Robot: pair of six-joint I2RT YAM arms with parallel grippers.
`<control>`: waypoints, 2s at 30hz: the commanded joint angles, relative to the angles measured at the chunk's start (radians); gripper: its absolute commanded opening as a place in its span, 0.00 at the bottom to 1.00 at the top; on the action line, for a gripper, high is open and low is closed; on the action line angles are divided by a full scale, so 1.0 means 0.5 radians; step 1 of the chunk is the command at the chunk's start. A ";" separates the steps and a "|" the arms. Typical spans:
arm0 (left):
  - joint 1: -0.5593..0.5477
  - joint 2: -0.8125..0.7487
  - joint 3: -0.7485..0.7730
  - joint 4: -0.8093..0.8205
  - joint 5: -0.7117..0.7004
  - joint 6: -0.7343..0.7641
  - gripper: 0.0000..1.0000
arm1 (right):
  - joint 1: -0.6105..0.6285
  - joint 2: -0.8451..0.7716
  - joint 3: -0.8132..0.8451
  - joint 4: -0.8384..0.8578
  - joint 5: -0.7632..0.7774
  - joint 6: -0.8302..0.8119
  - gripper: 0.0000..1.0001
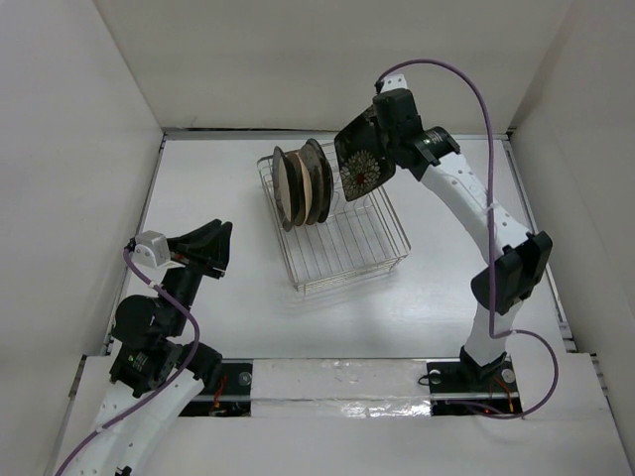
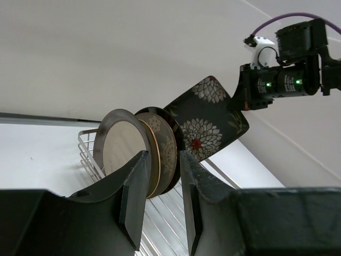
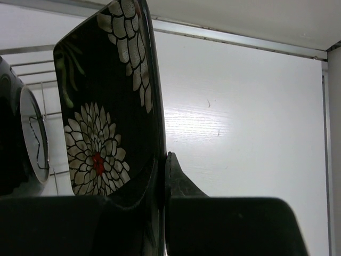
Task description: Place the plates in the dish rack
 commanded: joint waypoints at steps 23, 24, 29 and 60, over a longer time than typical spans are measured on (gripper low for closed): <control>0.004 -0.026 0.021 0.053 0.045 -0.004 0.27 | 0.169 0.388 0.565 -0.058 0.253 -0.082 0.00; 0.004 -0.032 0.018 0.062 0.045 -0.004 0.27 | 0.190 0.397 0.571 -0.061 0.266 -0.101 0.00; 0.004 -0.014 0.021 0.053 0.060 -0.013 0.27 | 0.233 0.474 0.648 -0.125 0.370 -0.125 0.00; 0.004 0.029 0.014 0.059 0.029 -0.013 0.28 | 0.386 0.686 0.479 0.089 0.459 -0.153 0.13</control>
